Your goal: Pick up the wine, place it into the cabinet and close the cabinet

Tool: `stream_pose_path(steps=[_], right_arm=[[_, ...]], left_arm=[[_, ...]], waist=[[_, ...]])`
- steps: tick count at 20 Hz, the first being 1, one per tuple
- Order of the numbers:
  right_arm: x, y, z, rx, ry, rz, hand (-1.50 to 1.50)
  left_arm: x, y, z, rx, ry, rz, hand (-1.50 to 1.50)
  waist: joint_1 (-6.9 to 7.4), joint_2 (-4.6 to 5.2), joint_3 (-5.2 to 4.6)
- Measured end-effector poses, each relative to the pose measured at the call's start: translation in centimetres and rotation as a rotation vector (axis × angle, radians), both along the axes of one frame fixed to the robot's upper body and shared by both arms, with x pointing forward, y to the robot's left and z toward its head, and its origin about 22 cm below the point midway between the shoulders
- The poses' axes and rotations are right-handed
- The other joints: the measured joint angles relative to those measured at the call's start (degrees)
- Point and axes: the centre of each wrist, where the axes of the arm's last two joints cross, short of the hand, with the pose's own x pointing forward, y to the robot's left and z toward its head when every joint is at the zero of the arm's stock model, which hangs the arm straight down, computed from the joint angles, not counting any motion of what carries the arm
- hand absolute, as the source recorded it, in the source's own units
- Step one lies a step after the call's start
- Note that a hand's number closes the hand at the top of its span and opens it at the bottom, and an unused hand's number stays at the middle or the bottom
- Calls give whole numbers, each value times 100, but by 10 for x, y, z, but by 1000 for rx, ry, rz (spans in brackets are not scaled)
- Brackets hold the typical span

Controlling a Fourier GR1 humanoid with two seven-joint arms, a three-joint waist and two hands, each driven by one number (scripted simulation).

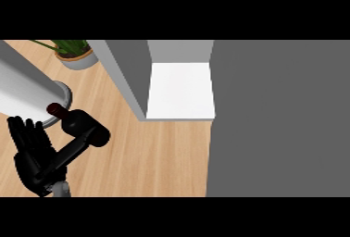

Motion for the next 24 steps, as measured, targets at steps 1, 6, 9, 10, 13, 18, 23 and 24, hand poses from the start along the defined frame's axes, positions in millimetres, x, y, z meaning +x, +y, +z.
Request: stream_pose_path(steps=[1,6,9,10,13,18,23,24], right_arm=[[0,1,0,-1,1,6,-150],[2,-1,6,-8,0,-8,-150],[1,-2,3,-6,-4,-6,-150],[0,-2,2,-9,3,-3,-150],[2,1,4,0,0,6,-150],[1,0,4,-7,-2,7,-150],[2,3,8,-2,4,7,-150],[1,2,7,-1,7,4,-150]], left_arm=[[2,2,-3,0,3,-6,-150],[0,5,-23,-12,13,-32,-150],[-1,6,-35,-17,8,-42,-150],[2,6,-39,-16,6,-40,-150],[1,4,-45,-27,-5,-43,-150],[4,5,-60,-24,0,-46,-150],[9,12,-67,-30,6,-51,-150],[9,12,-70,-30,8,-54,-150]], waist=[[-1,0,0],[-1,-1,1],[-10,-2,0],[-14,-1,2],[-3,-2,1],[-8,-1,2],[-15,-3,1],[-14,-3,2]])
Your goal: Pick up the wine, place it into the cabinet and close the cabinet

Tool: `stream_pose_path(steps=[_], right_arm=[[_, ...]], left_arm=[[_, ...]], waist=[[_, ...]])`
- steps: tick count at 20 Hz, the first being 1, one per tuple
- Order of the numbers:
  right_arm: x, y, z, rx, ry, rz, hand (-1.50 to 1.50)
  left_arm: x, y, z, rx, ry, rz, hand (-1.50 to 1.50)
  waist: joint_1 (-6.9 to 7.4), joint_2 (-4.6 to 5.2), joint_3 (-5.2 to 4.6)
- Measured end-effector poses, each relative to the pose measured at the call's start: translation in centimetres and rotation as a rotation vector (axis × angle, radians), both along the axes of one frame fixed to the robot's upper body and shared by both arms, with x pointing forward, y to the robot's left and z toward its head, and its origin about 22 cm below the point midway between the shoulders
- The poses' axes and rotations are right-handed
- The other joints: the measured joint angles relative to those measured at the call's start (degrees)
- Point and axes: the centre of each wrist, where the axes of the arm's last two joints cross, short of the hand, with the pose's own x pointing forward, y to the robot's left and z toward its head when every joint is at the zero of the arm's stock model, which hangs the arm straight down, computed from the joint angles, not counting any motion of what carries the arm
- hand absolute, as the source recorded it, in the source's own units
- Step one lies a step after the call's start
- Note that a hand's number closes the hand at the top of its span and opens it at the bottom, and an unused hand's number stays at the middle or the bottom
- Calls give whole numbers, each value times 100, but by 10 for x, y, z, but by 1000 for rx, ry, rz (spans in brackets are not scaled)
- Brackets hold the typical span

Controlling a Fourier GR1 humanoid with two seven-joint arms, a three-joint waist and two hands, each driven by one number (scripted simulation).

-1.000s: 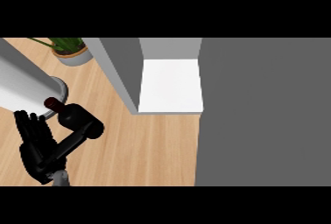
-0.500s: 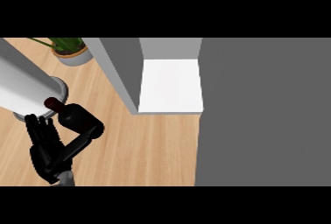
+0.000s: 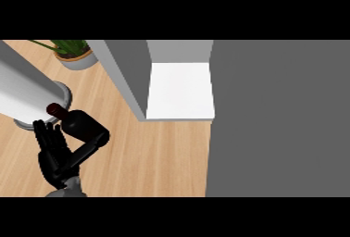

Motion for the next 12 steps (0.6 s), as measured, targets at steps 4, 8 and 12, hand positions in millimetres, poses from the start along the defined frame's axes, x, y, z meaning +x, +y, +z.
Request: stream_pose_path(steps=[4,8,12], right_arm=[[1,1,2,-6,-2,7,-150],[2,2,0,-3,-6,12,-150],[2,2,2,-4,-4,7,-150]], left_arm=[[2,0,-13,-7,7,0,-150],[9,-1,-25,-17,9,-4,-150],[12,0,-28,-29,6,-20,-150]], waist=[[0,2,0],[-4,6,0],[0,4,0]])
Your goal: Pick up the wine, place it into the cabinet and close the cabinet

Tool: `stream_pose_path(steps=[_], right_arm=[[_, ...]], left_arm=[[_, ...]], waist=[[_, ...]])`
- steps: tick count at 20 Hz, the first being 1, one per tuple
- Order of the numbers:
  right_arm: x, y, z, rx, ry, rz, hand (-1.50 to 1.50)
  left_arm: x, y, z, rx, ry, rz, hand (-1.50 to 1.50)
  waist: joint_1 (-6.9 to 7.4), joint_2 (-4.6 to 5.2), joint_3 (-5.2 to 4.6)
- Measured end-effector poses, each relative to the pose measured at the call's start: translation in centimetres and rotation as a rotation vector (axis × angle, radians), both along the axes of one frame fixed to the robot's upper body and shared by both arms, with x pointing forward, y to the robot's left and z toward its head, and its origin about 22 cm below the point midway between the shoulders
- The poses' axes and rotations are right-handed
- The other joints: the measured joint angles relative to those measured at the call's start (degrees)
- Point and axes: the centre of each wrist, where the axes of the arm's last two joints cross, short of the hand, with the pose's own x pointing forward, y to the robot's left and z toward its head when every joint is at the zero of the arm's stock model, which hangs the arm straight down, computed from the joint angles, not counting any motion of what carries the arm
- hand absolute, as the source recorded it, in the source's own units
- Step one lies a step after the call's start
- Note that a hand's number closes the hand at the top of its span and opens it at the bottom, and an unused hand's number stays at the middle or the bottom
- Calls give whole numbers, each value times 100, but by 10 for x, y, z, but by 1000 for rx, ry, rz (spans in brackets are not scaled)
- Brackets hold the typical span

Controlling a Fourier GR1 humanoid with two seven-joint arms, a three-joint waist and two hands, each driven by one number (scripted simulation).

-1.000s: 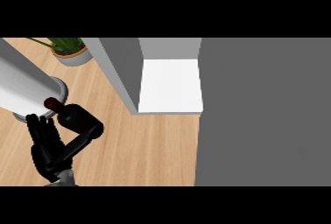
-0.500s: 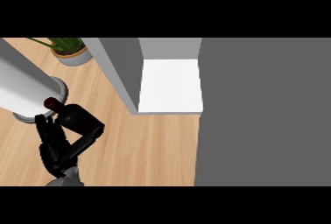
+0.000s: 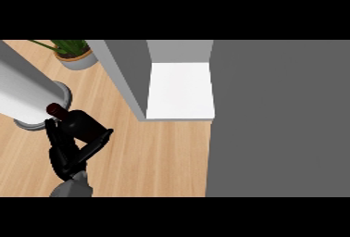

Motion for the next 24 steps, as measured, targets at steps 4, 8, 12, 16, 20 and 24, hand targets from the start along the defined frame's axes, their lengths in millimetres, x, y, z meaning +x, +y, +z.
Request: stream_pose_path(steps=[4,8,12,16,20,24], right_arm=[[-2,0,-4,5,-5,5,-150],[-2,1,-6,10,-4,8,-150],[-2,3,-4,15,6,5,-150],[-2,-3,-5,-8,-3,-10,-150],[-2,-1,-5,0,0,-3,-150],[-1,2,-5,10,0,5,-150]], left_arm=[[0,-1,-5,-17,-7,-5,-150],[10,-1,-12,-25,-32,-2,-150],[15,3,-14,-45,-68,-25,150],[16,2,-21,-50,-94,-90,150],[24,3,-22,-6,-96,-132,150],[34,-1,-17,116,-67,-148,150]], waist=[[1,-1,-1],[-4,3,-1],[-6,2,-1],[-18,1,1],[-20,-4,12],[-23,-8,13]])
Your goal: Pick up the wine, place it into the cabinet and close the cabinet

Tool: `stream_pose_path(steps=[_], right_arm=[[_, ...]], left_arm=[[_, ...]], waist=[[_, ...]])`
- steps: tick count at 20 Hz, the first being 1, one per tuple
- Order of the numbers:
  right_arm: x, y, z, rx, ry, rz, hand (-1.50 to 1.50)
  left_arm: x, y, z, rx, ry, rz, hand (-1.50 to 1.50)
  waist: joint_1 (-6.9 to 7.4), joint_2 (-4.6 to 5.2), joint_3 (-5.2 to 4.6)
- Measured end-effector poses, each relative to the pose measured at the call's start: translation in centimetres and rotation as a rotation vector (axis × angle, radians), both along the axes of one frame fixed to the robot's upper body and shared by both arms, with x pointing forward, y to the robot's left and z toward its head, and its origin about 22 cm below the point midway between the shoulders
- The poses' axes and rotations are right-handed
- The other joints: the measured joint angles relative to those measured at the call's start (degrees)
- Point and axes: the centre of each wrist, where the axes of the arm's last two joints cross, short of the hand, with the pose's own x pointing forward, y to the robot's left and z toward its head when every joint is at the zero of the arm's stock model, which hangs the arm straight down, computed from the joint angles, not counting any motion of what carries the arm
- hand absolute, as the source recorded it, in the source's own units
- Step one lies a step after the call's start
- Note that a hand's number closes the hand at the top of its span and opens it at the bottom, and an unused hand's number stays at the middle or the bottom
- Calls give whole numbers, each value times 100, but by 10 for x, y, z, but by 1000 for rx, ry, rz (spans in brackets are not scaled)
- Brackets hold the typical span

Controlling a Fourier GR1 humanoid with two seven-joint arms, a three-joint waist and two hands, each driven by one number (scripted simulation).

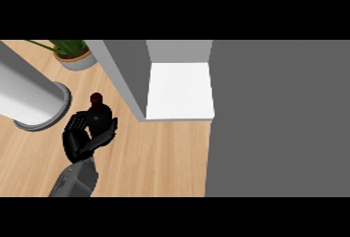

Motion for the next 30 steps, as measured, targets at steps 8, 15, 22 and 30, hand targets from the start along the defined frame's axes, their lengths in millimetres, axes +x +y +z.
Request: stream_pose_path(steps=[8,15,22,30], right_arm=[[0,1,-3,6,4,1,-150],[1,-1,1,-4,1,-13,-150],[0,-2,-3,-7,5,-8,-150],[1,-2,0,-6,4,-9,-150]], left_arm=[[-28,17,-5,72,-49,-320,150],[-63,33,14,156,-106,-464,150],[-70,15,61,90,-180,-552,150],[-69,-23,126,72,-179,-632,150]], waist=[[38,-58,24],[93,-26,3],[85,-16,-3],[60,-9,-5]])
